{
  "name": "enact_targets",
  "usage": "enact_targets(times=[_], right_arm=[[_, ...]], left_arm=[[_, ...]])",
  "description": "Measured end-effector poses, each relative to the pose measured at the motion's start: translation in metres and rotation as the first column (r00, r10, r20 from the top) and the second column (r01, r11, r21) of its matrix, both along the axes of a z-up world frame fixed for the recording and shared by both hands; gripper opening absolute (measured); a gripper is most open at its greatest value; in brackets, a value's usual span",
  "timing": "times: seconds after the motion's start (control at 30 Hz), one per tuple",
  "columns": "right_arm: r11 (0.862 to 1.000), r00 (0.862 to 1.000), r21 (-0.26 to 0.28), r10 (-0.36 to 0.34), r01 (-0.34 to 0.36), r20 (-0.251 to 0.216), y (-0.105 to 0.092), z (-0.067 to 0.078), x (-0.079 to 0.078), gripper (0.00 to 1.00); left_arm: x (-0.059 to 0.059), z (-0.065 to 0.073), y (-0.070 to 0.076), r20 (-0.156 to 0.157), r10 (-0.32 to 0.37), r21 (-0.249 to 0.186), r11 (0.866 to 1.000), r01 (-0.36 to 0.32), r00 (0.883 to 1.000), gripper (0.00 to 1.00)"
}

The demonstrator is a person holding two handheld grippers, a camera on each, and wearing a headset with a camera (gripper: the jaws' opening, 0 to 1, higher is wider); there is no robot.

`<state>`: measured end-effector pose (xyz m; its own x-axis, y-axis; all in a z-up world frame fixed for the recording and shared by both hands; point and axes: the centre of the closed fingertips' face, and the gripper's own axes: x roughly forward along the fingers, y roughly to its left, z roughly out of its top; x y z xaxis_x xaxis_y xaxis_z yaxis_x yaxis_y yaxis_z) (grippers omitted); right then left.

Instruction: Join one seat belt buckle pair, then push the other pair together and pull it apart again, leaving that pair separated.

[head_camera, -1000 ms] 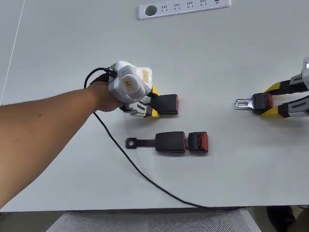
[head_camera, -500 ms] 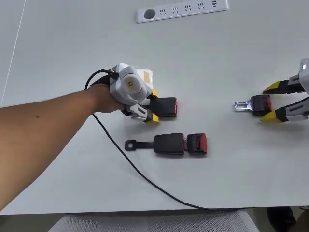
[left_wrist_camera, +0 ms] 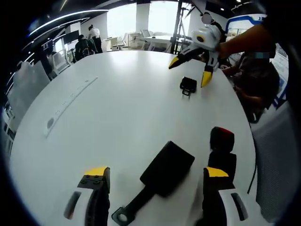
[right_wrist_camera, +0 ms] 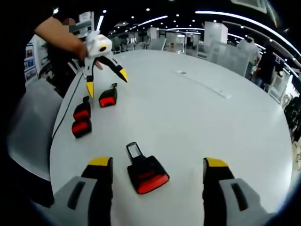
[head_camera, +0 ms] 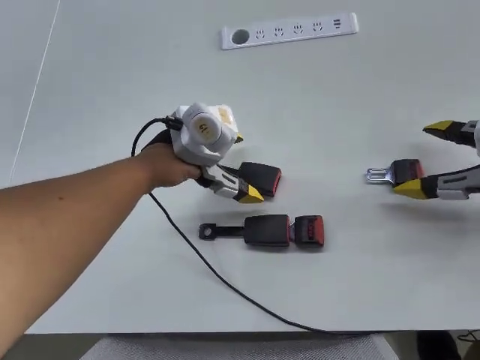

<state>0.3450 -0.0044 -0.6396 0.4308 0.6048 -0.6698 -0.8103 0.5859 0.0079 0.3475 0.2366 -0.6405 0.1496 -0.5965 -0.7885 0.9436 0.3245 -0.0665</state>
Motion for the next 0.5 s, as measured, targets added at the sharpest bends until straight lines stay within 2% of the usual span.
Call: enact_targets(times=[0.03,0.1,0.13,0.2,0.27,0.33,0.47,0.5], right_arm=[[0.999,0.999,0.008,-0.034,0.034,0.026,0.0,0.003,0.001,0.79],[0.997,0.995,0.019,-0.08,0.08,0.052,-0.001,0.008,0.002,0.82],[0.992,0.99,0.041,-0.122,0.12,0.067,-0.001,0.012,0.004,0.82],[0.983,0.982,0.065,-0.179,0.174,0.066,-0.001,0.016,0.002,0.84],[0.979,0.976,0.06,-0.201,0.196,0.085,-0.001,0.019,0.0,0.85],[0.971,0.968,0.086,-0.232,0.224,0.092,0.003,0.024,-0.003,0.87],[0.954,0.952,0.106,-0.29,0.281,0.093,0.007,0.031,-0.01,0.91],[0.949,0.949,0.113,-0.303,0.293,0.09,0.009,0.032,-0.011,0.92]], left_arm=[[0.001,0.002,0.001,0.012,0.02,-0.011,1.0,-0.02,1.0,0.86],[0.003,0.008,0.005,0.008,0.095,-0.045,0.995,-0.094,0.995,0.89],[0.006,0.012,0.008,0.021,0.136,-0.063,0.989,-0.135,0.99,0.9],[0.008,0.018,0.013,0.034,0.186,-0.089,0.979,-0.182,0.982,0.94],[0.008,0.022,0.022,0.036,0.243,-0.098,0.966,-0.238,0.969,0.98],[0.006,0.028,0.028,0.038,0.279,-0.12,0.955,-0.272,0.96,0.98],[0.001,0.039,0.042,0.043,0.379,-0.156,0.916,-0.369,0.924,1.0],[-0.001,0.042,0.043,0.035,0.399,-0.173,0.905,-0.388,0.916,1.0]])
